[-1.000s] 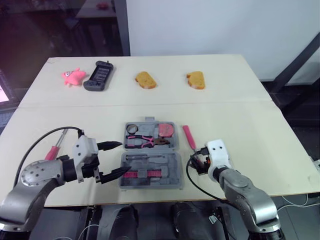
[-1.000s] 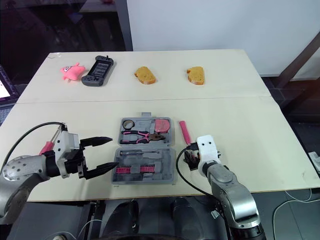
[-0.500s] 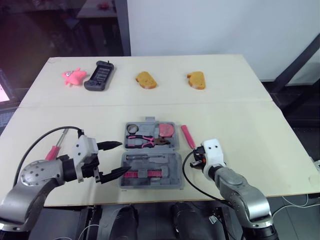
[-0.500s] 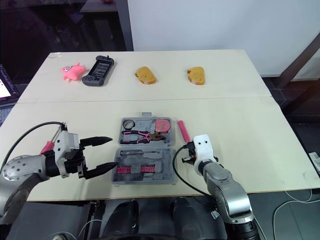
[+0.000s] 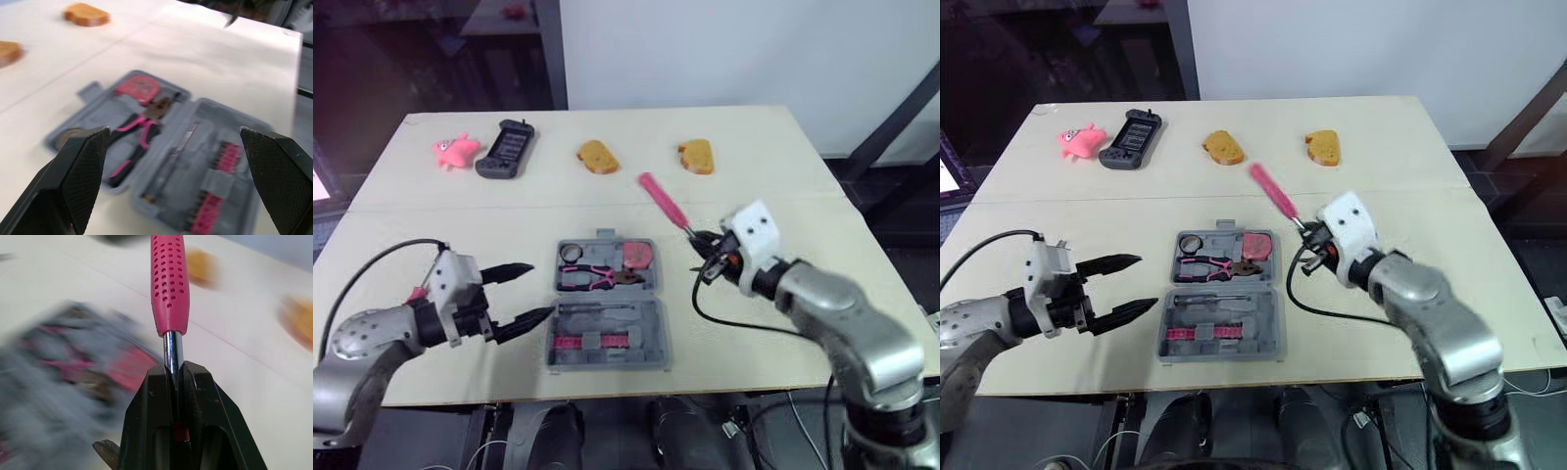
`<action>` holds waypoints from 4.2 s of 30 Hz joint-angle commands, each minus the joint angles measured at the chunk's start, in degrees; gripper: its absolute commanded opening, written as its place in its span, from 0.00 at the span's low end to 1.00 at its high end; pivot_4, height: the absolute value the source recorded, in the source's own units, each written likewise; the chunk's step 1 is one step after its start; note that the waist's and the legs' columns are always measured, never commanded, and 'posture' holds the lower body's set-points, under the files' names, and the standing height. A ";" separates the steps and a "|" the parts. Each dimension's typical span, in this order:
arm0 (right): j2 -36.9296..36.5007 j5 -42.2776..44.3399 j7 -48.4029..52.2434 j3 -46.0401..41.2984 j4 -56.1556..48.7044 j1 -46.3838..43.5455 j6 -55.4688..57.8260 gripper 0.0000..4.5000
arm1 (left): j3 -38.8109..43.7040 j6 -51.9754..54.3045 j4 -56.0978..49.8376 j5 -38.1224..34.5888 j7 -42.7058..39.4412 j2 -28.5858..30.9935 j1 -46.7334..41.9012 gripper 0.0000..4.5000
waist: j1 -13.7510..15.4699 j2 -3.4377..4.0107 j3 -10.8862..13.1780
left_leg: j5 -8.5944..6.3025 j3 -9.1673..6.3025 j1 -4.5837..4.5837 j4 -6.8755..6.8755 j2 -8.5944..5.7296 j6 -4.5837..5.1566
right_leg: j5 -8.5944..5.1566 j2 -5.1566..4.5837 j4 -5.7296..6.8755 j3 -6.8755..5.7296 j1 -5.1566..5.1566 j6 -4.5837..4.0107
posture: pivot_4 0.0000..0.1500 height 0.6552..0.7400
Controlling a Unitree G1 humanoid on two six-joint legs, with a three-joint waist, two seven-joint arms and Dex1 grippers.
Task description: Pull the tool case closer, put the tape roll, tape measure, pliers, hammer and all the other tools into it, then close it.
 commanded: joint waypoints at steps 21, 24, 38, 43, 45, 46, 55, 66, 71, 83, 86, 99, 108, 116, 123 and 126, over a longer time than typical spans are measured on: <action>3.59 -2.17 10.35 38.20 13.41 -29.76 15.38 0.01 | 3.11 -16.98 16.09 2.83 -26.71 6.17 5.09 1.00 | -0.17 0.01 0.02 | -0.01 0.11 -0.24 0.16 0.06 0.01 | -0.01 -0.04 0.10 0.00 -0.34 -0.10 | 1.00 1.00; 4.58 -2.77 10.08 39.79 14.86 -31.44 16.27 0.01 | 2.86 -17.13 15.96 2.95 -26.66 6.04 5.14 1.00 | -0.17 0.01 0.02 | -0.01 0.11 -0.24 0.14 0.06 0.01 | 0.00 -0.04 0.12 0.00 -0.36 -0.07 | 1.00 1.00; 6.36 -4.65 10.43 46.70 19.53 -34.80 16.70 0.01 | 2.13 -17.53 15.31 2.86 -26.16 5.46 6.13 1.00 | -0.19 0.01 0.02 | -0.01 0.11 -0.25 0.13 0.06 0.01 | 0.01 -0.05 0.12 0.00 -0.37 -0.06 | 1.00 1.00; 7.78 -5.62 9.90 47.52 21.52 -34.39 16.24 0.01 | 1.95 -17.98 15.24 2.95 -25.96 5.25 6.36 1.00 | -0.19 0.01 0.02 | -0.01 0.11 -0.25 0.14 0.06 0.01 | 0.01 -0.04 0.13 0.00 -0.37 -0.06 | 1.00 1.00; 8.41 -5.82 9.96 47.85 22.10 -34.22 15.93 0.01 | 1.93 -18.02 15.15 2.94 -25.82 5.18 6.41 1.00 | -0.18 0.01 0.02 | -0.01 0.11 -0.25 0.13 0.06 0.01 | 0.02 -0.05 0.12 0.00 -0.37 -0.05 | 1.00 1.00; 8.79 -5.98 9.89 47.95 22.46 -34.19 15.81 0.01 | 1.93 -18.05 15.16 2.96 -25.83 5.18 6.45 1.00 | -0.21 0.01 0.02 | -0.01 0.11 -0.25 0.13 0.06 0.01 | 0.02 -0.05 0.12 0.00 -0.37 -0.05 | 1.00 1.00; 11.04 -7.75 9.80 49.53 25.12 -33.66 13.94 0.01 | 2.32 -18.47 15.39 3.17 -25.87 5.19 6.73 1.00 | -0.53 0.01 0.02 | -0.01 0.11 -0.24 0.13 0.08 0.01 | 0.03 -0.01 0.17 0.00 -0.41 -0.07 | 1.00 1.00; 12.21 -9.50 10.03 49.61 26.86 -32.73 11.72 0.01 | 2.26 -18.31 14.55 3.32 -25.08 4.85 7.12 1.00 | -1.63 0.01 0.02 | -0.01 0.09 -0.25 0.12 0.08 0.01 | 0.04 -0.01 0.18 -0.01 -0.40 -0.06 | 1.00 1.00; 13.03 -9.78 10.06 48.93 27.12 -32.59 11.57 0.01 | 2.29 -18.12 14.50 3.35 -25.03 4.95 7.06 1.00 | -1.72 0.01 0.02 | -0.01 0.08 -0.25 0.09 0.08 0.01 | 0.04 -0.01 0.18 -0.01 -0.41 -0.05 | 1.00 1.00; 13.53 -10.00 9.84 48.52 27.37 -31.71 11.52 0.01 | 2.22 -17.66 14.28 3.39 -24.94 5.19 6.99 1.00 | -1.62 0.01 0.02 | -0.01 0.09 -0.25 0.11 0.07 0.01 | 0.04 -0.03 0.17 -0.01 -0.40 -0.05 | 1.00 1.00; 13.57 -10.15 9.56 48.20 27.72 -31.34 11.44 0.26 | 2.24 -17.57 14.21 3.35 -24.90 5.20 7.01 1.00 | -1.61 0.01 0.02 | -0.01 0.09 -0.25 0.11 0.07 0.01 | 0.04 -0.03 0.17 -0.01 -0.40 -0.05 | 1.00 1.00; 14.06 -10.12 9.46 44.72 27.33 -30.71 12.06 0.99 | 2.03 -16.98 13.93 3.25 -24.61 5.29 6.75 1.00 | -1.61 0.01 0.02 | -0.01 0.09 -0.25 0.11 0.07 0.01 | 0.04 -0.03 0.17 -0.01 -0.40 -0.05 | 1.00 1.00; 16.57 -8.36 8.78 36.31 25.34 -25.37 10.16 0.72 | 1.71 -16.58 14.07 3.35 -24.54 5.43 6.20 1.00 | -1.60 0.01 0.02 | -0.01 0.09 -0.25 0.10 0.07 0.01 | 0.04 -0.02 0.17 -0.01 -0.39 -0.05 | 1.00 1.00; 18.50 -9.38 7.85 35.33 26.61 -20.95 3.76 0.03 | 1.81 -16.08 13.93 3.35 -24.57 5.78 6.26 1.00 | -1.65 0.00 0.02 | -0.01 0.09 -0.25 0.10 0.07 0.01 | 0.04 -0.02 0.17 -0.01 -0.38 -0.05 | 1.00 1.00; 19.05 -10.92 7.35 35.64 28.32 -18.46 0.87 0.03 | 2.16 -15.49 13.56 3.30 -24.58 6.05 6.43 1.00 | -1.57 0.00 0.01 | -0.01 0.09 -0.25 0.12 0.06 0.01 | 0.04 -0.03 0.17 -0.01 -0.36 -0.05 | 1.00 1.00; 19.81 -11.57 6.99 35.91 29.53 -18.02 0.77 0.03 | 2.16 -15.16 13.29 3.31 -24.44 6.14 6.42 1.00 | -1.58 0.00 0.01 | -0.01 0.09 -0.25 0.11 0.06 0.01 | 0.04 -0.02 0.17 -0.01 -0.36 -0.05 | 1.00 1.00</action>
